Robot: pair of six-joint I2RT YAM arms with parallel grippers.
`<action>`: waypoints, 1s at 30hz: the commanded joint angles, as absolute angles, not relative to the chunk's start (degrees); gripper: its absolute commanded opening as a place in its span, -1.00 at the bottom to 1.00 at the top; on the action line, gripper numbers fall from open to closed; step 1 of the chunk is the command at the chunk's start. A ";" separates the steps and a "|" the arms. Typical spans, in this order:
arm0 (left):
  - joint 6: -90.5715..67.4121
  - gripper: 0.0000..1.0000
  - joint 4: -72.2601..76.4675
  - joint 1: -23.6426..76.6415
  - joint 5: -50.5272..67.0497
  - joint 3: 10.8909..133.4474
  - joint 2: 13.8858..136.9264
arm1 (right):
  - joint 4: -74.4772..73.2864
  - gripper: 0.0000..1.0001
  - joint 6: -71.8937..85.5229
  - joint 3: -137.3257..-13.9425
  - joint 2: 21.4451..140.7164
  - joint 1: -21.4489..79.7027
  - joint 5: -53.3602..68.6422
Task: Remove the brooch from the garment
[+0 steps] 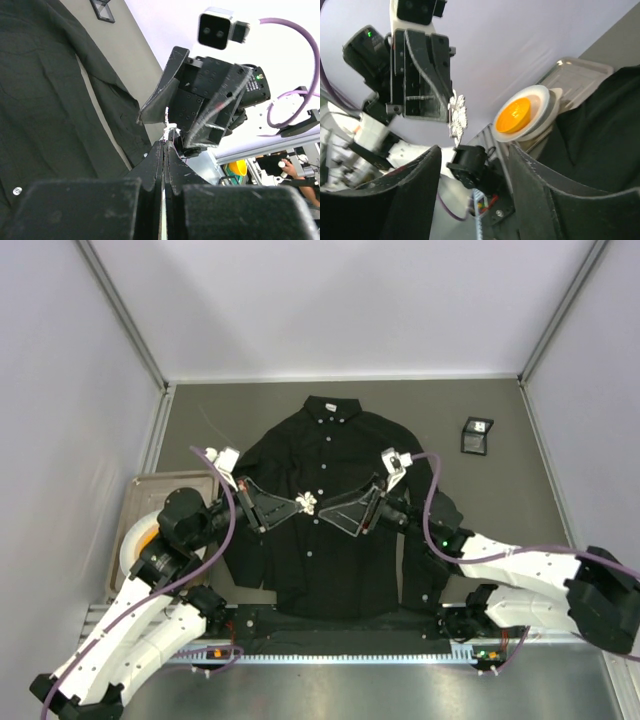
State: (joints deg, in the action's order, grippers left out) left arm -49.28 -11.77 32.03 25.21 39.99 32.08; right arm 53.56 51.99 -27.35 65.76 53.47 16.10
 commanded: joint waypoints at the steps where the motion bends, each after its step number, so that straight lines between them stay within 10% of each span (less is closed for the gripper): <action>1: -51.59 -1.00 -11.77 32.08 26.53 43.33 34.01 | 38.54 0.18 31.43 -30.31 57.84 53.53 18.45; 5: -53.43 -1.00 -15.19 32.08 29.61 45.35 36.38 | 19.98 0.19 2.60 -32.18 53.89 54.05 19.35; 15: -67.13 -1.00 -17.49 32.08 31.29 44.47 37.00 | 32.34 -0.19 -39.85 -29.35 51.15 62.56 3.54; 30: -77.08 -1.00 -18.80 31.99 27.25 43.42 37.35 | 34.36 -0.31 -53.17 -31.99 58.89 76.55 -14.85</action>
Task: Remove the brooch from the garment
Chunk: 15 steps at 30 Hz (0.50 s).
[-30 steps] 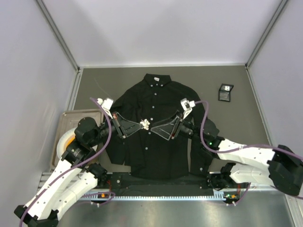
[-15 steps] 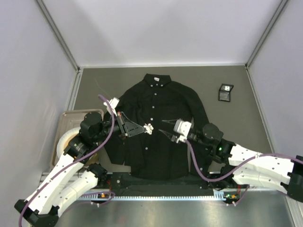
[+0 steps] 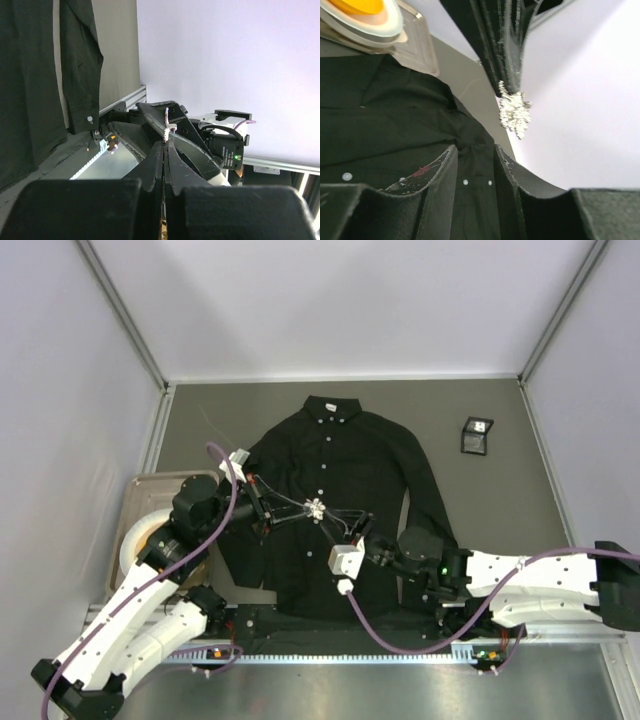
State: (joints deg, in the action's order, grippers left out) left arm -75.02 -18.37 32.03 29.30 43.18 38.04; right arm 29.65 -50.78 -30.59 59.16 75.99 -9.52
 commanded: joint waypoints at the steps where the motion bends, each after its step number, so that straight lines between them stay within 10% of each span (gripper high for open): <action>1: -77.08 -1.00 -19.68 31.99 26.81 43.77 37.01 | 34.63 -0.31 -53.17 -31.82 58.45 76.55 -15.11; 15: -80.07 -1.00 -19.42 31.99 27.33 42.01 37.35 | 36.74 -0.38 -54.40 -32.61 59.59 76.82 -14.15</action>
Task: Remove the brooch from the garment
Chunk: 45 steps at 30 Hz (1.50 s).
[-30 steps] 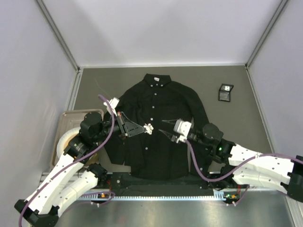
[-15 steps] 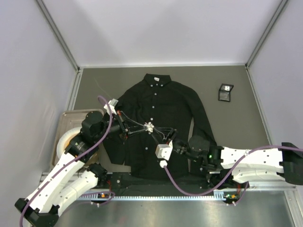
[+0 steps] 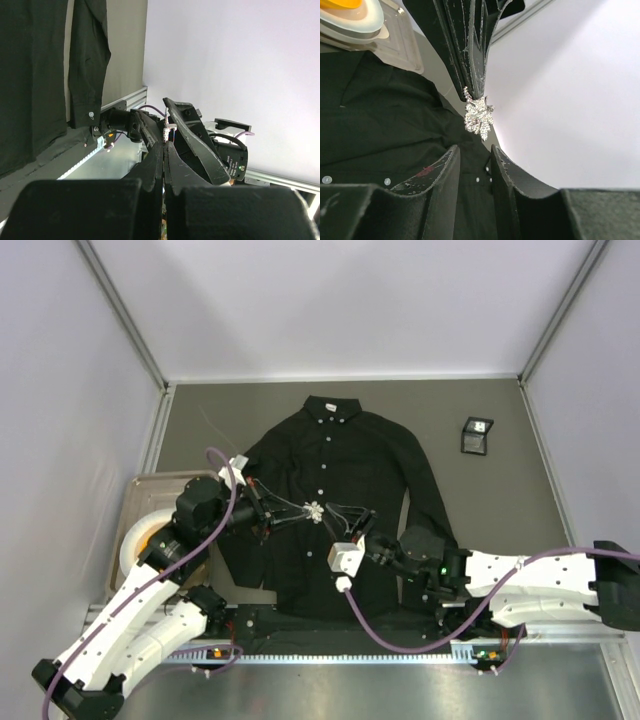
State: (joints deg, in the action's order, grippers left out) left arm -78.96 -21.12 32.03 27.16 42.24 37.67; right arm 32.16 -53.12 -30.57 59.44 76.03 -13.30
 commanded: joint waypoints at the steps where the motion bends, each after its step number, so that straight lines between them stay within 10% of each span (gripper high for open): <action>1: -80.24 -1.00 -19.51 31.99 27.33 41.84 37.35 | 35.87 -0.38 -54.40 -32.78 59.50 76.82 -13.89; 31: -82.62 -1.00 -10.46 31.99 31.47 37.79 37.88 | 43.16 -1.00 -50.91 -33.13 63.46 77.52 -17.14; 36: -77.61 -0.03 -13.80 31.99 28.57 37.53 35.87 | 39.91 -1.00 -45.98 -33.57 62.49 76.99 -17.84; 45: -60.75 0.33 -28.53 31.99 17.77 46.66 34.89 | 26.05 -1.00 -13.35 -30.15 56.17 59.73 -7.67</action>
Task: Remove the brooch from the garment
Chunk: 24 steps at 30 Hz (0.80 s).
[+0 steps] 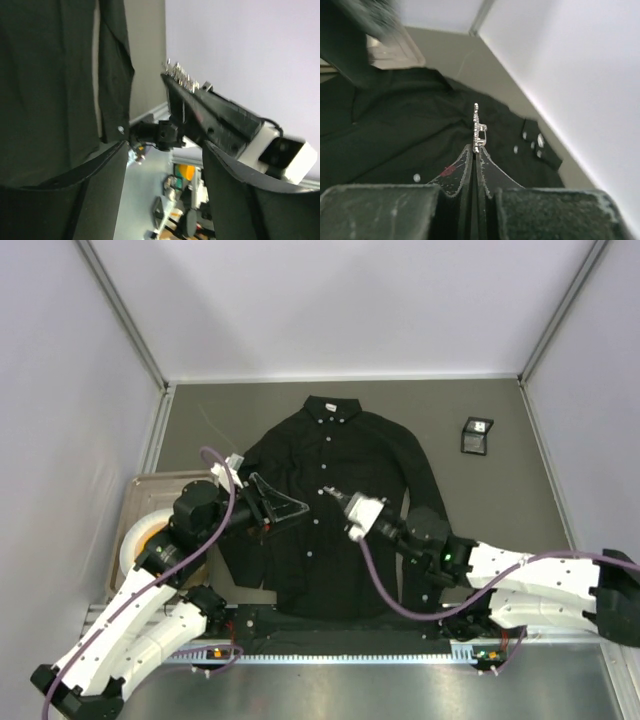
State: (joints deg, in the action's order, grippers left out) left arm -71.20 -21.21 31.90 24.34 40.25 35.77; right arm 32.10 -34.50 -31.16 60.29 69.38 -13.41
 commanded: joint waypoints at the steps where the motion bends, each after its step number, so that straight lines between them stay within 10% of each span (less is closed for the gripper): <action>1: -57.69 0.33 -29.87 31.99 16.54 47.54 34.81 | 23.67 -1.00 -9.10 -30.15 55.03 56.02 -5.99; 16: -46.15 0.40 -26.37 31.99 22.41 49.39 40.16 | 25.74 -1.00 39.80 -25.05 63.09 -14.54 42.62; 24: -41.84 0.44 -23.38 31.99 24.87 49.13 41.22 | 33.22 -1.00 41.05 -36.73 88.29 -27.59 58.34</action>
